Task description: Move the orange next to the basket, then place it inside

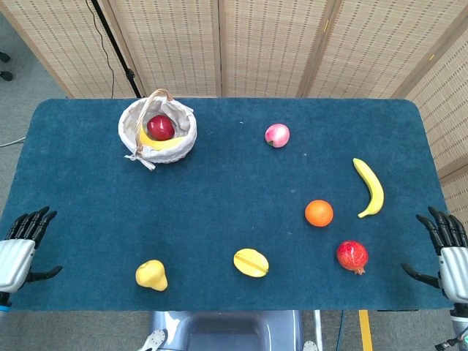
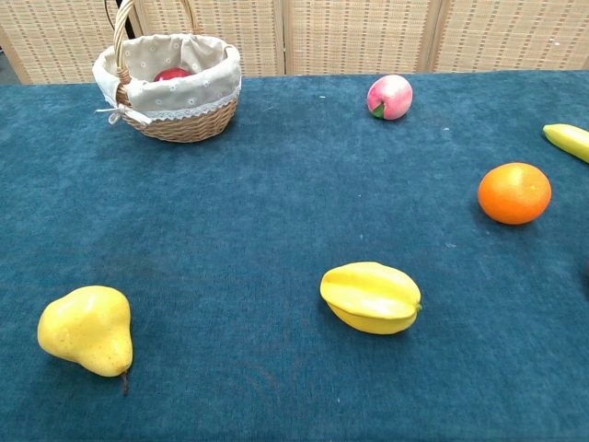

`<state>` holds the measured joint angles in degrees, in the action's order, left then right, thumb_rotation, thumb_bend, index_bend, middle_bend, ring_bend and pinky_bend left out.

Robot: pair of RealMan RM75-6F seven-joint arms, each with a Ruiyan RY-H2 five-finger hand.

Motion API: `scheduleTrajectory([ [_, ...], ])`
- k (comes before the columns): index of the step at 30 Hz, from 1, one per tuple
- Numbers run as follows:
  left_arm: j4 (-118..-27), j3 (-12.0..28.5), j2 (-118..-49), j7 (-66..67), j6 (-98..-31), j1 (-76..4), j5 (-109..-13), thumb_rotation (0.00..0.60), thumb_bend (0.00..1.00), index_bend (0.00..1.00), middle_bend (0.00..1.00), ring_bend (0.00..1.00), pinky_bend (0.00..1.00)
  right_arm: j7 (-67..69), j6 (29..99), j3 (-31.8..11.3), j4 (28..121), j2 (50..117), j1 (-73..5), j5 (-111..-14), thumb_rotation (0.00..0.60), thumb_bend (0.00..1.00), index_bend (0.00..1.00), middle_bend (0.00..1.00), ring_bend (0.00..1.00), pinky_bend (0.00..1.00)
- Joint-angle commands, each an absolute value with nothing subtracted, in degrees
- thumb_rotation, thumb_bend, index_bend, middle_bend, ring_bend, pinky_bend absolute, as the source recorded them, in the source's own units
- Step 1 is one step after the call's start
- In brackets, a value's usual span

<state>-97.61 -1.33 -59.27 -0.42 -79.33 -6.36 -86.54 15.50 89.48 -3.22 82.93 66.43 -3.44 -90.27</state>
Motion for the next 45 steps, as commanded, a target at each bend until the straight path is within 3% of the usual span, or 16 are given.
scheduleTrajectory([
  [1, -97.61, -1.35, -59.10, -0.70, -79.67, -6.24, -86.88, 0.600, 0.00, 0.00, 0.00, 0.00, 0.00, 13.77, 84.87, -3.46, 84.56, 66.87, -7.08, -91.57, 0.600, 0.00, 0.10, 0.05, 0.00, 0.00],
  [14, -97.87, -1.59, -58.88, -0.94, -80.02, -6.08, -87.50, 0.600, 0.00, 0.00, 0.00, 0.00, 0.00, 10.98, 70.07, -6.95, 88.30, 66.88, -16.75, -85.94, 0.600, 0.00, 0.09, 0.05, 0.00, 0.00],
  [26, -97.59, -1.57, -58.83, -1.53, -79.76, -6.21, -87.49, 0.600, 0.00, 0.00, 0.00, 0.00, 0.00, 8.61, 53.87, -10.53, 81.79, 74.71, -26.90, -75.33, 0.600, 0.00, 0.10, 0.05, 0.00, 0.01],
  [45, -97.68, -1.73, -58.74, -1.85, -79.80, -6.23, -87.87, 0.600, 0.00, 0.00, 0.00, 0.00, 0.00, 10.26, 50.87, -9.85, 76.12, 81.36, -29.82, -72.71, 0.600, 0.00, 0.14, 0.08, 0.05, 0.10],
])
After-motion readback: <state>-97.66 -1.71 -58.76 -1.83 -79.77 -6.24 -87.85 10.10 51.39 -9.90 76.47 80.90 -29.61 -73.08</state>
